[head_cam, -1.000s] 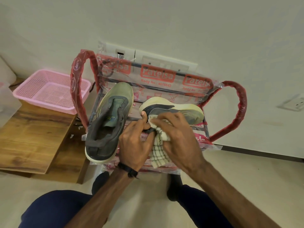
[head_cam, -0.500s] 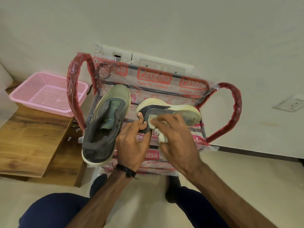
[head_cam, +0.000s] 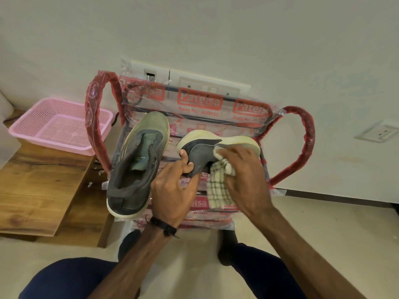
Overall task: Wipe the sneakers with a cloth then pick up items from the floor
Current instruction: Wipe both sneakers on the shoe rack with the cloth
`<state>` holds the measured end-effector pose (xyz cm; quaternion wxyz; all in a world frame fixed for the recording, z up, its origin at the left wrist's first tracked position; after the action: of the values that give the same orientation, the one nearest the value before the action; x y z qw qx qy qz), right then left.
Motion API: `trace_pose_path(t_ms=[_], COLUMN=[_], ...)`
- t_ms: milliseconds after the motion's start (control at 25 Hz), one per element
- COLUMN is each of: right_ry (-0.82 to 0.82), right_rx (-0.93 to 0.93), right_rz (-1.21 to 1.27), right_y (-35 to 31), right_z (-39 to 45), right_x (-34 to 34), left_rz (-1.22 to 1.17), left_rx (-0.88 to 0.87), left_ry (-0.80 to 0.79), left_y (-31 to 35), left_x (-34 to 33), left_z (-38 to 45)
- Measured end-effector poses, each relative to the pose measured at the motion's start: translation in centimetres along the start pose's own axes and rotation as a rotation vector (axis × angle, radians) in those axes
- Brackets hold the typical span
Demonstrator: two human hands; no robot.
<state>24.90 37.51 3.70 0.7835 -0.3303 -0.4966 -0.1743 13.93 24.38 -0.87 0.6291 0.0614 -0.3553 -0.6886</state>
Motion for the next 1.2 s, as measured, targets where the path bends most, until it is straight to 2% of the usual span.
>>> trace_pose_path(t_ms=[80,240,280,400,440,560,640,680,800,840,1000,1040,1160,1200], right_ry=[0.002,-0.052,-0.03,0.06,0.065,-0.023,-0.06,-0.042,0.029,0.021,-0.071,-0.054,0.017,0.02], right_rx=[-0.148,0.03,0.004,-0.294,-0.303,-0.062,0.04,-0.002,-0.283,-0.281,-0.009,-0.029,-0.297,-0.291], right_rz=[0.002,0.036,0.048,0.089,0.107,0.16,0.124,0.106,0.111,0.111,0.108,0.09,0.1,0.124], right_y=[1.2,0.0,0.7,2.4,1.6,-2.2,-1.9,-0.9,1.4,0.7,-1.6,-0.6,2.1,1.4], right_z=[0.5,-2.1,-1.7,0.0,-0.2,-2.4,-2.6,-1.9,0.0,-0.2,-2.4,-1.9,0.0,-0.2], right_x=[0.0,-0.6,-0.5,-0.9,-1.1,-1.1,-1.1,-1.3,-1.6,-1.6,-1.5,-1.5,-1.9,-2.0], left_rz=[-0.001,0.033,0.033,0.012,0.004,0.003,0.012,0.008,-0.018,-0.024,0.002,0.008,-0.008,-0.019], left_rx=[-0.005,-0.003,-0.012,-0.021,-0.004,0.045,0.064,0.067,0.079,0.085,0.079,0.076,0.087,0.101], left_ry=[-0.004,-0.003,-0.008,-0.019,-0.009,0.023,0.014,-0.004,-0.031,-0.026,-0.006,-0.015,-0.01,-0.001], left_y=[0.1,-0.5,-0.4,0.5,0.6,0.1,-0.1,0.0,0.6,0.6,0.0,0.1,0.6,0.6], left_x=[-0.2,0.1,0.1,-0.1,-0.1,0.4,0.5,0.4,0.1,0.2,0.4,0.3,0.0,0.0], left_z=[0.0,0.2,0.1,-0.1,-0.1,0.2,-0.1,-0.3,-0.6,-0.5,-0.3,-0.4,-0.7,-0.6])
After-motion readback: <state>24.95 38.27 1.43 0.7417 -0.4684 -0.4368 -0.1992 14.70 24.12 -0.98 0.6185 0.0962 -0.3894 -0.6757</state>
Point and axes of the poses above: each hand's wrist, its own z-axis towards the middle knuckle, its own x-axis out of the back of the hand, y = z × x, the point moved 3 cm from there along z, towards the middle knuckle, and after that the axes turned 11 degrees about -x, right-handed, at the moved point
